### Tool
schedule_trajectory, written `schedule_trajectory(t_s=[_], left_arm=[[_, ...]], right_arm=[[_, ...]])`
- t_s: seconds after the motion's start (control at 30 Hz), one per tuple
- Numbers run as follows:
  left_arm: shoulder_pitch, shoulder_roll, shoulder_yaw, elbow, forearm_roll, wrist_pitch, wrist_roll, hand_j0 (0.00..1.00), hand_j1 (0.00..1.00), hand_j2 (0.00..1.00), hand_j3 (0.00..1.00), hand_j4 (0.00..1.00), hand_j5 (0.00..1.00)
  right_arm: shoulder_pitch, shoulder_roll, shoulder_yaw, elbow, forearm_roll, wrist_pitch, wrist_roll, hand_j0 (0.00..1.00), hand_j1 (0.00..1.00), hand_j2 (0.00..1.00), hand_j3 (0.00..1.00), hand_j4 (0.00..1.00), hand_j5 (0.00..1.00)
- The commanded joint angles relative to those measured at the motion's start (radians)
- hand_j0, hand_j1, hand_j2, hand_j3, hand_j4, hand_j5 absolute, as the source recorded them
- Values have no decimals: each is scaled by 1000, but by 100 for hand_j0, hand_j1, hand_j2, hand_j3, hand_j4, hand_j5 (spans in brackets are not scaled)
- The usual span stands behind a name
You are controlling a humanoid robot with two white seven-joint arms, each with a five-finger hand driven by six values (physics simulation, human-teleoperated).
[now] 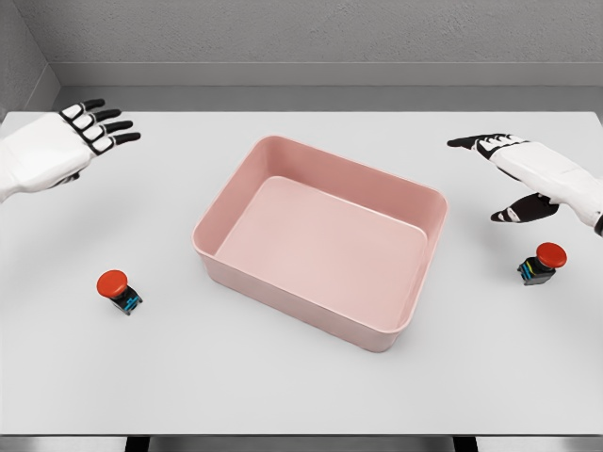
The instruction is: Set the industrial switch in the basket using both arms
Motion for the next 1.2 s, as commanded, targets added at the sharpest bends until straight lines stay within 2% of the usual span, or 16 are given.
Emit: schedule_trajectory(t_s=[0.0, 0.03, 0.13, 0.17, 0.2, 0.27, 0.3, 0.37, 0.47, 0.5, 0.53, 0.57, 0.7, 0.8, 1.07, 1.17], left_arm=[[-2, 2, 0, -2, 6, -1, -6, 100, 100, 100, 100, 100, 100], [0, 2, 0, -2, 6, -1, -6, 100, 100, 100, 100, 100, 100], [-2, 11, 0, -2, 3, -1, -7, 100, 100, 100, 100, 100, 100], [0, 28, 0, -10, 3, -1, -33, 100, 100, 100, 100, 100, 100], [2, 45, 0, -24, 3, -1, -75, 100, 100, 100, 100, 100, 100], [25, 84, 0, -56, 3, -1, -148, 100, 100, 100, 100, 100, 100], [34, 97, 0, -65, 3, -1, -161, 100, 100, 100, 100, 100, 100], [58, 131, 1, -85, 3, -1, -202, 100, 100, 100, 100, 100, 100], [74, 152, 3, -100, 1, -1, -230, 100, 100, 100, 100, 100, 100], [75, 154, 3, -107, 1, -1, -268, 100, 100, 100, 100, 100, 100], [89, 154, 1, -120, 3, -1, -315, 100, 100, 100, 100, 100, 100], [107, 158, 3, -140, 3, -1, -328, 100, 100, 100, 100, 100, 100], [158, 193, 3, -228, 6, -1, -328, 100, 100, 100, 100, 100, 100], [190, 209, 0, -291, 7, -1, -328, 100, 100, 100, 100, 100, 100], [219, 206, 0, -343, 10, -1, -329, 100, 100, 100, 100, 100, 100], [242, 209, 4, -370, 9, -1, -329, 100, 100, 100, 100, 100, 100]], right_arm=[[-2, -2, -1, 0, -2, -1, 7, 100, 100, 100, 100, 100, 100], [0, -2, -10, 0, -2, -6, 16, 100, 100, 100, 100, 100, 100], [20, -88, -68, 0, -3, -74, 27, 100, 100, 100, 100, 100, 100], [21, -137, -70, 0, -3, -92, 30, 100, 100, 100, 100, 100, 100], [23, -158, -71, 0, -3, -92, 40, 100, 100, 100, 100, 100, 100], [26, -180, -74, 0, -3, -95, 120, 100, 100, 100, 100, 100, 100], [26, -194, -74, 0, -3, -136, 136, 100, 100, 100, 100, 100, 100], [28, -203, -88, 0, -3, -172, 252, 100, 100, 100, 100, 100, 100], [46, -217, -90, 0, -3, -192, 346, 100, 100, 100, 100, 100, 100], [46, -230, -96, 0, -3, -204, 347, 100, 100, 100, 100, 100, 100], [46, -235, -116, 0, -3, -205, 367, 100, 100, 100, 100, 100, 100], [46, -235, -130, 0, -3, -206, 386, 100, 100, 100, 100, 100, 100], [46, -237, -137, 0, -3, -221, 386, 100, 100, 100, 100, 100, 100], [80, -221, -128, 0, -3, -232, 386, 100, 100, 100, 100, 100, 100], [127, -203, -120, 6, 1, -239, 386, 100, 100, 100, 100, 100, 100], [132, -181, -120, 39, 10, -232, 386, 100, 100, 100, 100, 100, 100]])
